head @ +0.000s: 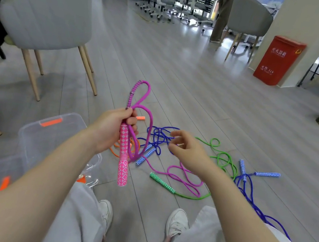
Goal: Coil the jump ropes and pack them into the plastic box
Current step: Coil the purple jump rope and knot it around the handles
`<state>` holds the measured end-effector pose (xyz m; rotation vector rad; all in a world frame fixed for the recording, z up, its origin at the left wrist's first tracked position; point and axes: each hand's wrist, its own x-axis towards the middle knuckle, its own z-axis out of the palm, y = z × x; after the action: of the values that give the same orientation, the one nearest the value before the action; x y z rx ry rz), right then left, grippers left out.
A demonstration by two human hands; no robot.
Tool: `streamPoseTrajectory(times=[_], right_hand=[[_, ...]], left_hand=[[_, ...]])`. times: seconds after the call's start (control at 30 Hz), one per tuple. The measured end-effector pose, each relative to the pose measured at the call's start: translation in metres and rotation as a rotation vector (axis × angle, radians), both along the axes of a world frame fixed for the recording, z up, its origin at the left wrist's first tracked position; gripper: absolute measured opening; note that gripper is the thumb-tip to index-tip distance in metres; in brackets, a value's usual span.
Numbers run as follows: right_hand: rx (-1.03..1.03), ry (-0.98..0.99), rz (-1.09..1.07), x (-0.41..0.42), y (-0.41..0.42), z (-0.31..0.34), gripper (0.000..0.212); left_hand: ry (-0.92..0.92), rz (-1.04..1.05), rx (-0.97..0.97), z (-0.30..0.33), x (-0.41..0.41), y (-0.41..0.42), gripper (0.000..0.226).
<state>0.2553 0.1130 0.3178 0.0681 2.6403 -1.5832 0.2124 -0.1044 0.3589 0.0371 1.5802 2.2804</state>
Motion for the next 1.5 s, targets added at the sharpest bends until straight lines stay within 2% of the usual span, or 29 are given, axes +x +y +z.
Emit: streamPoseTrajectory(times=[0.07, 0.13, 0.17, 0.27, 0.33, 0.43, 0.63, 0.77, 1.0, 1.13, 1.27, 1.37, 1.5], right_hand=[[0.034, 0.025, 0.029, 0.001, -0.01, -0.008, 0.043], [0.065, 0.024, 0.056, 0.001, -0.014, -0.015, 0.053], [0.082, 0.015, 0.076, 0.001, -0.015, -0.018, 0.051], [0.124, -0.046, 0.153, 0.0, -0.012, -0.02, 0.027], [0.128, -0.065, 0.159, 0.001, -0.014, -0.022, 0.027], [0.104, -0.007, 0.02, 0.001, -0.02, -0.028, 0.042], [0.004, 0.165, -0.264, -0.001, -0.021, -0.024, 0.035], [0.075, 0.101, -0.119, -0.004, -0.015, -0.022, 0.014], [0.075, -0.1, 0.187, 0.001, -0.016, -0.013, 0.019], [0.014, -0.168, 0.274, 0.005, -0.012, -0.001, 0.018], [-0.031, -0.08, 0.197, 0.005, -0.005, 0.006, 0.014], [-0.194, 0.004, 0.081, 0.004, -0.003, 0.014, 0.016], [-0.423, 0.069, 0.023, 0.008, -0.006, 0.029, 0.012]], left_hand=[[0.006, -0.098, -0.007, 0.002, 0.007, 0.005, 0.025], [0.006, -0.162, 0.015, 0.005, 0.011, 0.007, 0.024], [0.009, -0.179, 0.036, 0.006, 0.012, 0.008, 0.024], [0.025, -0.185, 0.076, 0.009, 0.013, 0.004, 0.025], [0.035, -0.19, 0.076, 0.01, 0.012, 0.002, 0.026], [0.012, -0.231, 0.084, 0.011, 0.014, 0.001, 0.025], [0.029, -0.307, 0.057, 0.007, 0.017, 0.004, 0.023], [0.04, -0.323, 0.047, 0.007, 0.018, 0.005, 0.023], [0.037, -0.261, 0.054, 0.007, 0.016, 0.005, 0.025], [0.052, -0.198, 0.026, 0.007, 0.014, 0.005, 0.025], [0.115, -0.113, -0.143, 0.003, 0.013, 0.007, 0.025], [0.277, -0.081, -0.488, -0.003, 0.016, 0.011, 0.026], [0.374, -0.12, -0.702, -0.013, 0.019, 0.013, 0.029]])
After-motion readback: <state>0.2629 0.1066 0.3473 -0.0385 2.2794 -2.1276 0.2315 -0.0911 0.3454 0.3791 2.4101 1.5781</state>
